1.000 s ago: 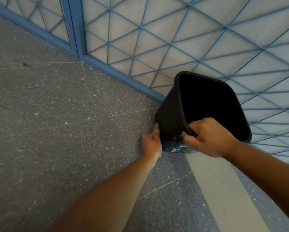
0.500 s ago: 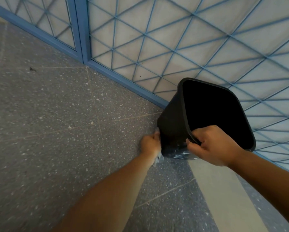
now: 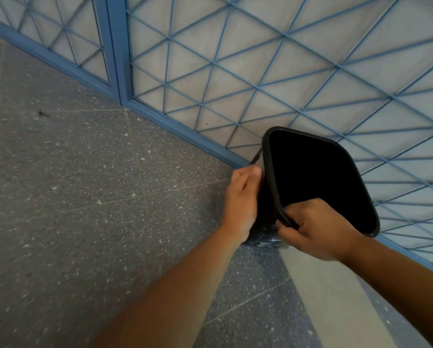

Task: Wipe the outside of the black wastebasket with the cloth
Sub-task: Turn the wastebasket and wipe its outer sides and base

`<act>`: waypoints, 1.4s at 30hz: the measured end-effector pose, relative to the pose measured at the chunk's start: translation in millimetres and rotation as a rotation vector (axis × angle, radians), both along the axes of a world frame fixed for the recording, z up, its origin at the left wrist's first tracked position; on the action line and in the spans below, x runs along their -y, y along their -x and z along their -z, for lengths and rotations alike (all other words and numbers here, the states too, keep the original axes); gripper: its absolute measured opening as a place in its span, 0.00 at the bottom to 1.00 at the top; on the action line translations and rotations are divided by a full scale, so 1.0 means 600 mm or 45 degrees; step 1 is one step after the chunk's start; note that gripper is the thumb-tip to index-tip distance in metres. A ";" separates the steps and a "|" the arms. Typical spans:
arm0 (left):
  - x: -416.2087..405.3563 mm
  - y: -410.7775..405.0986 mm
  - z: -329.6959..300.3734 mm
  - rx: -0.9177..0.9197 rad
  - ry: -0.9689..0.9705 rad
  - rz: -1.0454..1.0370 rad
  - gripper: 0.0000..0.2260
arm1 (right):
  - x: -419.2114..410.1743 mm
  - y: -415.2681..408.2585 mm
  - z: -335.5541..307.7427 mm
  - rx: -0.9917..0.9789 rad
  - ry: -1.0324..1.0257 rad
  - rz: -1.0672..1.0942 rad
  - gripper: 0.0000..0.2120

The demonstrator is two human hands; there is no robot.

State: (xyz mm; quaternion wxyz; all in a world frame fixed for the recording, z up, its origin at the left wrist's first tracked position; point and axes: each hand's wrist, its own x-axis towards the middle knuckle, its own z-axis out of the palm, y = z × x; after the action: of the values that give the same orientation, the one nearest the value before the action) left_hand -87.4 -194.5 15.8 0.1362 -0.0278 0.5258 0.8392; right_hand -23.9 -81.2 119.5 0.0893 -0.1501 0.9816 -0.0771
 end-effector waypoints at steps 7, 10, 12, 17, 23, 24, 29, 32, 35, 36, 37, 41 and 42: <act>0.040 -0.136 0.034 -0.385 0.209 0.000 0.15 | 0.002 0.002 -0.005 0.063 -0.034 -0.004 0.15; 0.029 -0.160 0.065 -0.284 0.276 -0.024 0.16 | 0.001 -0.001 -0.001 0.086 -0.063 0.016 0.16; 0.022 -0.140 0.086 -0.172 0.374 -0.030 0.14 | 0.000 -0.002 0.000 0.096 -0.065 0.043 0.15; 0.008 -0.021 0.085 0.131 0.453 0.042 0.17 | 0.001 0.001 -0.004 0.107 -0.051 0.046 0.15; -0.022 0.076 0.016 -0.125 0.279 0.006 0.17 | 0.011 0.007 -0.002 0.089 -0.017 0.039 0.16; -0.028 0.090 0.014 -0.141 0.261 0.019 0.17 | 0.011 0.007 -0.002 0.085 -0.020 0.031 0.16; -0.018 0.106 0.077 0.293 0.159 0.290 0.21 | 0.008 0.010 -0.003 0.087 -0.008 -0.006 0.14; -0.004 0.064 0.123 0.441 0.320 0.337 0.22 | 0.008 0.009 -0.001 0.075 -0.025 -0.008 0.15; 0.008 0.029 0.136 0.362 0.552 0.326 0.22 | 0.007 0.008 0.001 0.071 -0.009 0.039 0.14; 0.015 0.022 0.135 0.314 0.629 0.337 0.22 | 0.005 0.009 0.002 0.067 -0.009 0.048 0.14; 0.021 0.014 0.135 0.279 0.698 0.355 0.22 | 0.004 0.009 0.003 0.066 -0.017 0.053 0.14; 0.057 -0.007 0.129 0.308 0.799 0.390 0.21 | 0.004 0.007 0.008 0.064 -0.052 0.076 0.17; 0.065 -0.009 0.120 0.372 0.774 0.344 0.21 | 0.004 0.006 0.008 0.061 -0.056 0.079 0.17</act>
State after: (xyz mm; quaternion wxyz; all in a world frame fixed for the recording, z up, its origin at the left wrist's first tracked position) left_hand -81.8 -233.6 -56.4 0.3050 -0.1168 0.7252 0.6061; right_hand -27.7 -83.6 114.5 0.1136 -0.1157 0.9848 -0.0617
